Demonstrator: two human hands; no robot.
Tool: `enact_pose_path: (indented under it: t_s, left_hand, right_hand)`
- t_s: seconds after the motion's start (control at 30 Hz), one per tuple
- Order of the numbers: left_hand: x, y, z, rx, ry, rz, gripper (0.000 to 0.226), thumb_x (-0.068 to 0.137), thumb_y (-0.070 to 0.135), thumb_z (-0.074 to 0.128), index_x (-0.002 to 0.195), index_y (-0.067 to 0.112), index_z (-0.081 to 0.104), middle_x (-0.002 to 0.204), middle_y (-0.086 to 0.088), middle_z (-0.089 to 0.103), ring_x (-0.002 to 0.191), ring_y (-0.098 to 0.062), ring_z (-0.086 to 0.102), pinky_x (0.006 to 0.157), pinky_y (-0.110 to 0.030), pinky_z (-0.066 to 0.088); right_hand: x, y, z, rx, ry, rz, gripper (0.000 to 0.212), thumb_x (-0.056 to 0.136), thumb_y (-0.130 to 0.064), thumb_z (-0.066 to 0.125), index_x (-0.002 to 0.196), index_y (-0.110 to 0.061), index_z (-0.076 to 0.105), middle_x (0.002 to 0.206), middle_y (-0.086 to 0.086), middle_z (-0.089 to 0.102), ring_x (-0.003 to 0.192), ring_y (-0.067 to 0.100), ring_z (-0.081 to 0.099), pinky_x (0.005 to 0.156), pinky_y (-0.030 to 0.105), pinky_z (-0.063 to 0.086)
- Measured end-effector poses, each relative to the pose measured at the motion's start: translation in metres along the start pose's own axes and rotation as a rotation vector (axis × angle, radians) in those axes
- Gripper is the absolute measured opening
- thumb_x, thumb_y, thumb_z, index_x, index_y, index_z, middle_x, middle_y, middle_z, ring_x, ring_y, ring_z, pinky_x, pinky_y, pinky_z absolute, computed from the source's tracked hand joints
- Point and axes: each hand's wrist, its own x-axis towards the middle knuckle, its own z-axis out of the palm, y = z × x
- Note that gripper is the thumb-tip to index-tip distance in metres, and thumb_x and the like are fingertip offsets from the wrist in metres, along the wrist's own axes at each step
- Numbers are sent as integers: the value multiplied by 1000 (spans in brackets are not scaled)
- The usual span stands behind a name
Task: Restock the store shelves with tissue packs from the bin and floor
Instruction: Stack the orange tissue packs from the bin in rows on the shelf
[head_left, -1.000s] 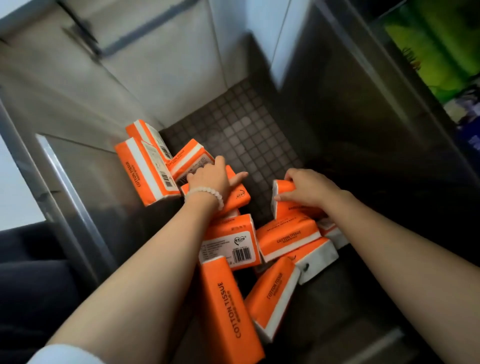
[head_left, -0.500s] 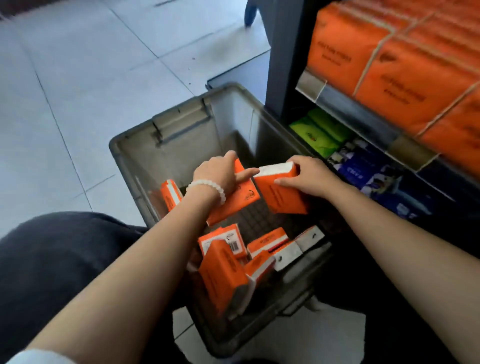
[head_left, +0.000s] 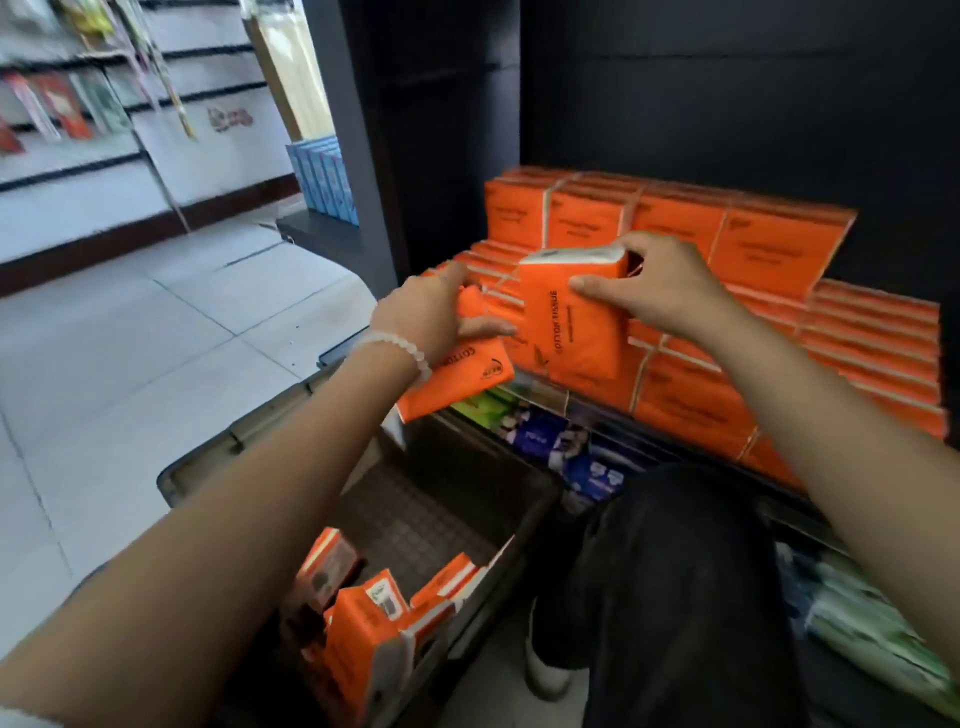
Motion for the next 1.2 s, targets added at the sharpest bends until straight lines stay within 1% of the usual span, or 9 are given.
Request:
enact_pose_path:
  t_s: [0.17,0.27,0.37,0.53,0.67,0.73,0.83,1.03,1.2]
  left_hand:
    - [35,68,-26,7,-29,178,92,43,77,58,121,29,51,110,-6,62,102,-30,59,89,-43,48]
    - [60,97,-21,55,-14,246,77,59,64,72,123,28,50,117,-5,60,107,-29,56,88,-38,44]
    - [85,119,0,61,22,306,63,72,53,71,124,25,49,125,-1,55,114,-25,53,87,-34,41]
    - [115,132,44,23,31,419,53,78,44,69,123,22,52,127,-4,53,115,-27,53,90,-39,45]
    - [130,136,56,-132,166,468,48,78,35,72,120,16,57,120,-9,56,111,-29,54,91,-37,43]
    - [133,135,58,-231,216,443,50,78,30,74,121,12,57,119,-13,55,111,-30,52,94,-32,38]
    - [128,126,64,-261,139,348,58,79,23,74,130,13,50,121,-16,51,111,-30,49,93,-24,32]
    - [122,79,61,-248,137,171,56,79,29,73,128,12,51,122,-15,52,111,-30,49,93,-29,35]
    - [116,48,51,-312,104,66,63,76,30,76,129,13,46,124,-10,53,113,-26,52,97,-37,42]
  right_hand:
    - [1,31,-61,108,157,94,32,78,-37,73,102,-19,62,92,-4,59,84,11,53,69,22,36]
    - [3,54,-81,153,204,150,36,77,-35,74,106,-17,61,99,-1,62,89,14,57,78,26,44]
    - [8,79,-93,160,232,211,34,77,-31,76,103,-20,58,97,-2,60,89,15,58,78,26,44]
    - [5,112,-96,136,246,287,39,77,-27,76,110,-18,58,100,-4,58,91,13,56,78,27,45]
    - [2,130,-103,165,316,331,36,79,-27,73,110,-17,57,100,-4,58,89,10,54,76,23,42]
    - [1,134,-105,199,366,367,35,81,-28,72,110,-17,56,103,-4,56,91,9,52,68,17,39]
    - [-6,139,-105,202,355,383,36,83,-27,70,112,-14,54,106,-2,55,92,10,51,60,11,35]
    - [-32,152,-114,156,327,402,52,82,-27,71,127,-17,47,115,-3,49,102,12,48,82,28,39]
    - [-54,161,-129,139,309,456,63,75,-25,77,130,-20,44,118,-3,50,106,15,50,82,35,45]
